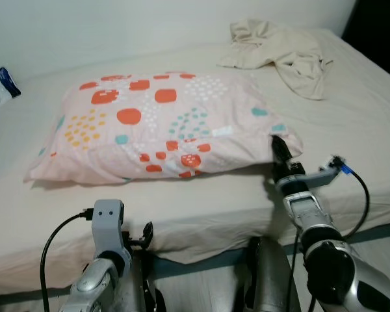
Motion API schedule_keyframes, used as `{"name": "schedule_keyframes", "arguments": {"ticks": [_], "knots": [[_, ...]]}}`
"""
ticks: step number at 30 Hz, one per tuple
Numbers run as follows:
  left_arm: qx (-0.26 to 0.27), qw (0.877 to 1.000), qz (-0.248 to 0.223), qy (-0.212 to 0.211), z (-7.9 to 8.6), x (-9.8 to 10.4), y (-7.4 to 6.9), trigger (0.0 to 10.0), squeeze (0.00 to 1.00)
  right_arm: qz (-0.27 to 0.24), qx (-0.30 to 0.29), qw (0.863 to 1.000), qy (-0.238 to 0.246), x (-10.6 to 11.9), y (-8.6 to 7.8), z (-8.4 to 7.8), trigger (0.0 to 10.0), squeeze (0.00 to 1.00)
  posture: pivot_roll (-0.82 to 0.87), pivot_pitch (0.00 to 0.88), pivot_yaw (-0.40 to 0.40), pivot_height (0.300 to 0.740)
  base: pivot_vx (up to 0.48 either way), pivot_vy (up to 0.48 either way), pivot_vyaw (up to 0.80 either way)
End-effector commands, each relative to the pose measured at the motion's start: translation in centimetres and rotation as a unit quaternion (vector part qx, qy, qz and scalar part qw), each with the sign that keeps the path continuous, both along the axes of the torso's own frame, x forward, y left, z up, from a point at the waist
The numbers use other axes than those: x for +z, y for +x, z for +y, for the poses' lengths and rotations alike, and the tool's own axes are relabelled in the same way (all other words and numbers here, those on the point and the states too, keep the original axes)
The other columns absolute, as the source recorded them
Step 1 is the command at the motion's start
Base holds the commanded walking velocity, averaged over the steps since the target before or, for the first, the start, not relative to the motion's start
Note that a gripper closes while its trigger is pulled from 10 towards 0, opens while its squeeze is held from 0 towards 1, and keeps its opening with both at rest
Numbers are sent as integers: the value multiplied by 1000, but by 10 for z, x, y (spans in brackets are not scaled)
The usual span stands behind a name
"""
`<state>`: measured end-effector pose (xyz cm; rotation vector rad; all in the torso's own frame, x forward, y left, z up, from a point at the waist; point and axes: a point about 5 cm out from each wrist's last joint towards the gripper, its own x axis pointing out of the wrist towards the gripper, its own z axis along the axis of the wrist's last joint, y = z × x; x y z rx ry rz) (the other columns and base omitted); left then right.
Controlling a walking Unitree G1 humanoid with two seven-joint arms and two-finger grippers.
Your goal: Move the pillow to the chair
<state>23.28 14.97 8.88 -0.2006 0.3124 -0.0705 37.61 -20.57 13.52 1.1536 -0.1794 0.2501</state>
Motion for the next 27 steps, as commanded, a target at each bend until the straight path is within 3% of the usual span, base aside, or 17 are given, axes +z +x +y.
{"name": "schedule_keyframes", "arguments": {"ticks": [1, 4, 8, 9, 10, 11, 13, 18, 20, 23, 24, 25, 26, 27], "knots": [[3, 1000, 9, -6, 0, -1, -3, 10000, 0, 5, 28, 1000, -6, -5, 0, 12, 10000, 0, 152, 373, 105, 525, 0, 0, 0], [2, 1000, 8, -26, -4, 3, -2, 10000, 0, -15, 39, 999, -8, 1, 1, 15, 10000, 0, 147, 387, 103, 525, 0, 0, 0], [27, 988, 13, -154, -17, 10, 6, 10000, 0, -40, 54, 998, -13, 9, 4, 19, 10000, 0, 133, 406, 97, 525, 0, 0, 0], [27, 988, 13, -154, -17, 10, 6, 10000, 0, -40, 54, 998, -13, 9, 4, 19, 10000, 0, 133, 406, 97, 525, 0, 0, 0], [52, 961, 26, -269, -25, 11, 15, 10000, 0, -50, 58, 997, -16, 13, 4, 19, 10000, 0, 111, 415, 90, 525, 0, 0, 0], [52, 961, 26, -269, -25, 11, 15, 10000, 0, -50, 58, 997, -16, 13, 4, 19, 10000, 0, 111, 415, 90, 525, 0, 0, 0], [64, 937, 28, -342, -32, 14, 24, 10000, 0, -59, 62, 996, -18, 16, 5, 19, 10000, 0, 100, 417, 89, 525, 0, 0, 0], [63, 911, 0, -407, -36, 31, 49, 10000, 0, -71, 70, 995, -26, 16, 4, 20, 10000, 0, 70, 415, 85, 525, 0, 0, 0], [64, 904, -31, -421, -27, 47, 65, 10000, 0, -66, 81, 994, -34, 7, -1, 24, 10000, 0, 54, 412, 82, 525, 0, 0, 0], [62, 904, -45, -420, -19, 56, 71, 10000, 0, -59, 84, 994, -35, -1, -5, 24, 10000, 0, 47, 411, 82, 525, 0, 0, 0], [57, 910, -45, -407, -15, 58, 72, 10000, 0, -54, 84, 994, -37, -4, -6, 24, 10000, 0, 47, 411, 82, 525, 0, 0, 0], [41, 924, -45, -377, -11, 60, 72, 10000, 0, -49, 84, 995, -38, -8, -8, 24, 10000, 0, 48, 408, 83, 525, 0, 0, 0], [-14, 972, -23, -232, -7, 58, 69, 10000, 0, -41, 83, 995, -41, -14, -11, 22, 10000, 0, 50, 407, 82, 525, 0, 0, 0], [-14, 972, -23, -232, -7, 58, 69, 10000, 0, -41, 83, 995, -41, -14, -11, 22, 10000, 0, 50, 407, 82, 525, 0, 0, 0]]}}
